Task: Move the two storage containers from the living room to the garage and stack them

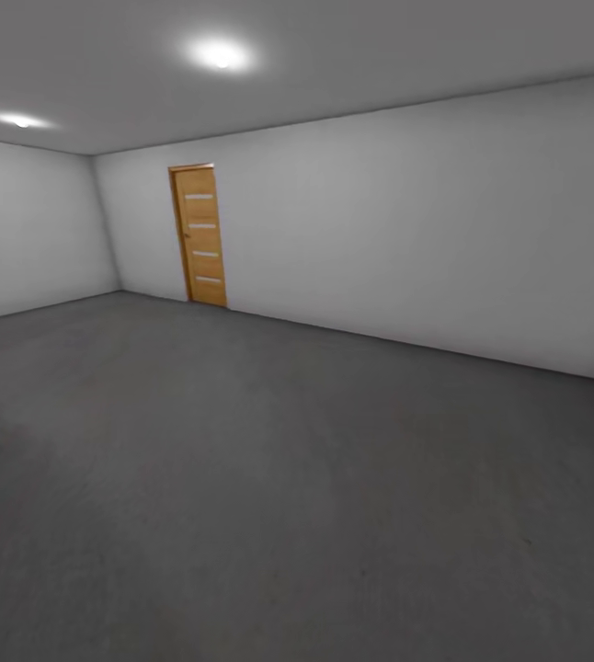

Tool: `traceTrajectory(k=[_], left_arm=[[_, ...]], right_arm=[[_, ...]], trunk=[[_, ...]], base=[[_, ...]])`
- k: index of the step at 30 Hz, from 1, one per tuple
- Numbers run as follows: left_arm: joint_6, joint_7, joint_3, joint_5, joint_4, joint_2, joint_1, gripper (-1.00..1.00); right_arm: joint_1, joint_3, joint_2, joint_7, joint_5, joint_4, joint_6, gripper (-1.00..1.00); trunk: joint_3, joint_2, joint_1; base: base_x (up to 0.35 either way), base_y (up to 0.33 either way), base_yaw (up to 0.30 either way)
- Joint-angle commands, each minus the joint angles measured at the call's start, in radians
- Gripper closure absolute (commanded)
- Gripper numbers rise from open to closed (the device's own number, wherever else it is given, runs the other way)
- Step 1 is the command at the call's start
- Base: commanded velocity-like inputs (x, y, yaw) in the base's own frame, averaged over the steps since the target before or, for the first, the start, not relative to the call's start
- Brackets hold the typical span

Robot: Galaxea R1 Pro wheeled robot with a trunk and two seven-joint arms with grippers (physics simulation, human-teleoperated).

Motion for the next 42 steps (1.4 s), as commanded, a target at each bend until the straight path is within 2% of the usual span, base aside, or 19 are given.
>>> traceTrajectory(k=[1,33,37,42], left_arm=[[-0.003,0.001,0.001,0.009,0.000,0.000,0.000,-1.00],[-0.005,0.003,0.003,0.008,0.001,-0.002,0.000,-1.00],[-0.005,0.002,0.002,0.008,0.000,-0.002,0.000,-1.00],[0.000,0.002,0.001,0.009,0.000,-0.001,0.000,-1.00]], right_arm=[[0.000,0.001,0.000,0.000,-0.001,0.001,-0.005,-1.00],[0.000,0.001,0.000,0.000,0.001,0.001,-0.005,-1.00],[0.000,-0.010,0.009,0.000,-0.007,0.001,0.000,-1.00],[0.000,-0.008,0.007,0.000,-0.005,0.000,0.003,-1.00]], trunk=[[-0.001,0.000,0.001],[-0.001,0.000,0.001],[-0.001,0.000,0.001],[-0.001,0.000,0.001]], base=[[0.321,0.000,0.000],[0.321,0.000,0.000],[0.321,0.000,0.000],[0.321,0.000,0.000]])
